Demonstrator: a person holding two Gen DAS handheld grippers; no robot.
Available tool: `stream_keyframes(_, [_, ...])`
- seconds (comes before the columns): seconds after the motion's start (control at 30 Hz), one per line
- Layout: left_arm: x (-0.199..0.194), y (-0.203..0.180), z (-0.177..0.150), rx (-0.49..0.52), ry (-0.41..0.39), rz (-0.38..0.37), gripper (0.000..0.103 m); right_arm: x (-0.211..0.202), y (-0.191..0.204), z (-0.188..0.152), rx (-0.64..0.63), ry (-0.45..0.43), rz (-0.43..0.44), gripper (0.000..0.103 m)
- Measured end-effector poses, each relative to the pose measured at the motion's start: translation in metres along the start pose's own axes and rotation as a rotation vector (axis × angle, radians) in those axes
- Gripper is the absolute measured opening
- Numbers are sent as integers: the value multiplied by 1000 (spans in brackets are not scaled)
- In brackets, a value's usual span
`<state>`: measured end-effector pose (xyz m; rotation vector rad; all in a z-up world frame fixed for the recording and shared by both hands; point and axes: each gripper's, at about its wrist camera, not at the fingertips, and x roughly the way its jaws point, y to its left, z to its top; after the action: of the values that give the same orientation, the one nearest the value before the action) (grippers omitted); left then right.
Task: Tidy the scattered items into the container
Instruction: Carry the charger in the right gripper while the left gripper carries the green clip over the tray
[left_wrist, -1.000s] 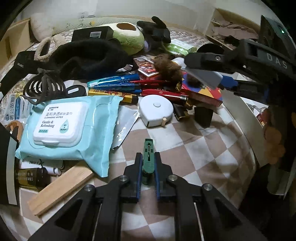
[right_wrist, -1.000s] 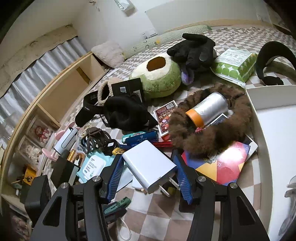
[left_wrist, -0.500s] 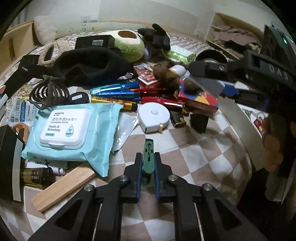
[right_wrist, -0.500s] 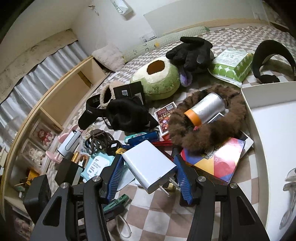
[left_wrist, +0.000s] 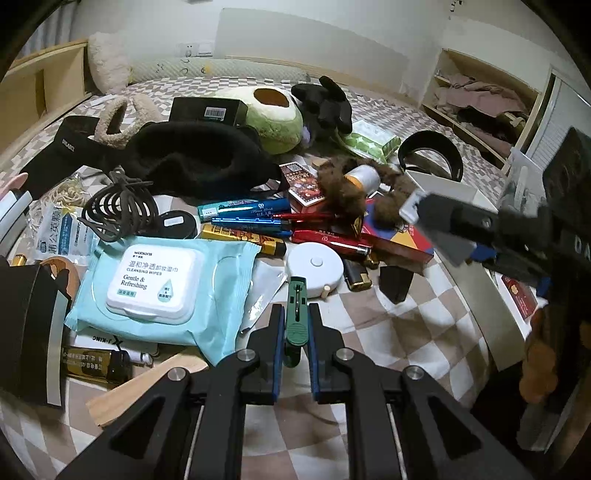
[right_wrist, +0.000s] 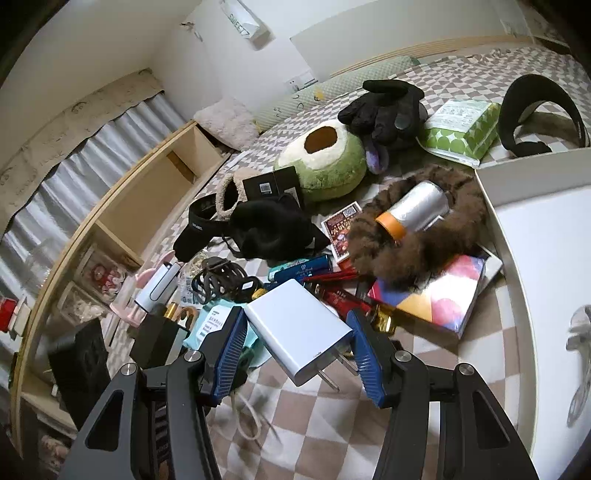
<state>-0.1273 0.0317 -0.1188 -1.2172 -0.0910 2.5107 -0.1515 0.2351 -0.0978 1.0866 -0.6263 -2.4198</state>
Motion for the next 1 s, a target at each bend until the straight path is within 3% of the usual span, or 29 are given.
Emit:
stream_keyframes(0.27, [-8, -8, 4, -1, -28, 6, 12, -12, 0, -15, 57, 15, 39, 57])
stream_keyframes(0.6, [-14, -34, 17, 22, -61, -19, 12, -58, -8, -11, 85, -66, 63, 57])
stream_keyframes(1.0, [2, -99, 38, 91, -72, -101, 12, -117, -78, -5, 178, -147, -78, 57])
